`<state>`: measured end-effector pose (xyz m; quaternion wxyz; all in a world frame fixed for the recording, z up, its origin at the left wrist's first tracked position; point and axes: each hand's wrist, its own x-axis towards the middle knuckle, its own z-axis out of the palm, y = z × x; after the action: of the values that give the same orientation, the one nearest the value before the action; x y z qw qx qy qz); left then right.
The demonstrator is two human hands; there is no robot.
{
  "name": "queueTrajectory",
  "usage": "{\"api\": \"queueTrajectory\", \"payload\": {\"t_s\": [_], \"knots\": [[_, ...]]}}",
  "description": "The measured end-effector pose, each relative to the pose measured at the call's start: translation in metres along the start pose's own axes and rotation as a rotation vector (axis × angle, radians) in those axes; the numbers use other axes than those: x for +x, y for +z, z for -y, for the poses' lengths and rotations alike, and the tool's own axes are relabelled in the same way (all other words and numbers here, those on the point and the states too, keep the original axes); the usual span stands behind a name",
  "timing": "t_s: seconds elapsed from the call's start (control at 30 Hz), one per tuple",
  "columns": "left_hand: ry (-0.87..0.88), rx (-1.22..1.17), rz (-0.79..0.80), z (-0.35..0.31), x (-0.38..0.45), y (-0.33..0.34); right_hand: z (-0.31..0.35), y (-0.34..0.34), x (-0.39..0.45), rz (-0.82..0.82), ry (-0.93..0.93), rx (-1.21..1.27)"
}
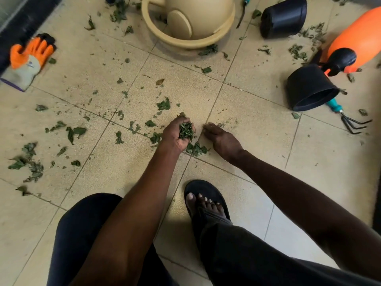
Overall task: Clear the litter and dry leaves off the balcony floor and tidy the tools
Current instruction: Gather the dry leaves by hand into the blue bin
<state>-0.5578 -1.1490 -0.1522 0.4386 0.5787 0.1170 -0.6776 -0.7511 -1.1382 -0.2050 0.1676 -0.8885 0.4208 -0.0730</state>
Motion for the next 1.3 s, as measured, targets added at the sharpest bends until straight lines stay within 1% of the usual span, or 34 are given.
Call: {"api": "queueTrajectory", "payload": {"t_s": [0.07,0.1,0.13,0.23,0.27,0.3,0.33,0.37,0.4,0.47,0.53,0.6,0.67,0.7,0.77,0.87,0.93,0.97,1.0,1.07,1.1,1.13,1.2,1.23,1.3], "knots": [[0.0,0.03,0.019,0.006,-0.003,0.0,-0.002,-0.002,0.001,-0.022,0.043,-0.002],[0.001,0.041,0.036,0.008,-0.005,0.0,-0.003,-0.006,0.002,-0.068,0.101,0.028],[0.0,0.047,0.062,0.011,-0.007,0.001,-0.003,-0.012,0.005,-0.145,0.197,0.095],[0.003,0.047,0.088,0.015,-0.009,0.003,-0.004,-0.036,0.017,-0.462,0.607,0.463],[0.005,0.051,0.103,0.016,-0.009,0.004,-0.006,-0.04,0.022,-0.532,0.751,0.634],[0.014,0.058,0.113,0.017,-0.01,0.005,-0.004,-0.045,0.027,-0.562,0.865,0.851],[0.023,0.068,0.131,0.019,-0.012,0.007,0.002,-0.048,0.031,-0.563,0.914,1.056],[0.033,0.089,0.136,0.021,-0.012,0.009,0.013,-0.051,0.033,-0.553,0.915,1.187],[0.039,0.109,0.136,0.024,-0.012,0.011,0.027,-0.052,0.034,-0.522,0.902,1.219],[0.044,0.122,0.159,0.029,-0.012,0.014,0.057,-0.053,0.034,-0.429,0.846,1.133],[0.052,0.105,0.218,0.034,-0.013,0.018,0.08,-0.053,0.032,-0.324,0.741,0.994],[0.039,0.092,0.25,0.035,-0.015,0.02,0.089,-0.05,0.029,-0.223,0.66,0.91],[0.025,0.109,0.262,0.036,-0.017,0.022,0.09,-0.051,0.026,-0.158,0.622,0.813],[0.021,0.119,0.263,0.036,-0.017,0.022,0.088,-0.052,0.025,-0.167,0.607,0.744],[0.017,0.118,0.274,0.037,-0.017,0.022,0.084,-0.054,0.024,-0.29,0.635,0.686],[0.02,0.139,0.275,0.038,-0.019,0.025,0.078,-0.056,0.022,-0.482,0.739,0.791],[0.023,0.131,0.28,0.037,-0.02,0.027,0.076,-0.057,0.021,-0.526,0.755,0.783],[0.024,0.125,0.279,0.035,-0.021,0.027,0.075,-0.058,0.021,-0.512,0.753,0.786],[0.025,0.113,0.268,0.032,-0.023,0.026,0.073,-0.061,0.021,-0.46,0.752,0.845],[0.028,0.071,0.175,0.025,-0.025,0.022,0.067,-0.068,0.018,-0.303,0.712,1.086],[0.034,0.066,0.121,0.021,-0.026,0.021,0.06,-0.07,0.015,-0.279,0.707,1.158],[0.045,0.052,0.084,0.016,-0.027,0.02,0.054,-0.072,0.012,-0.317,0.722,1.149],[0.074,0.006,0.077,0.006,-0.027,0.021,0.033,-0.067,0.004,-0.412,0.795,0.891],[0.085,-0.009,0.089,0.004,-0.028,0.022,0.021,-0.062,0.0,-0.393,0.823,0.751],[0.101,-0.008,0.103,0.002,-0.029,0.022,0.001,-0.047,-0.004,-0.275,0.843,0.568]]}}
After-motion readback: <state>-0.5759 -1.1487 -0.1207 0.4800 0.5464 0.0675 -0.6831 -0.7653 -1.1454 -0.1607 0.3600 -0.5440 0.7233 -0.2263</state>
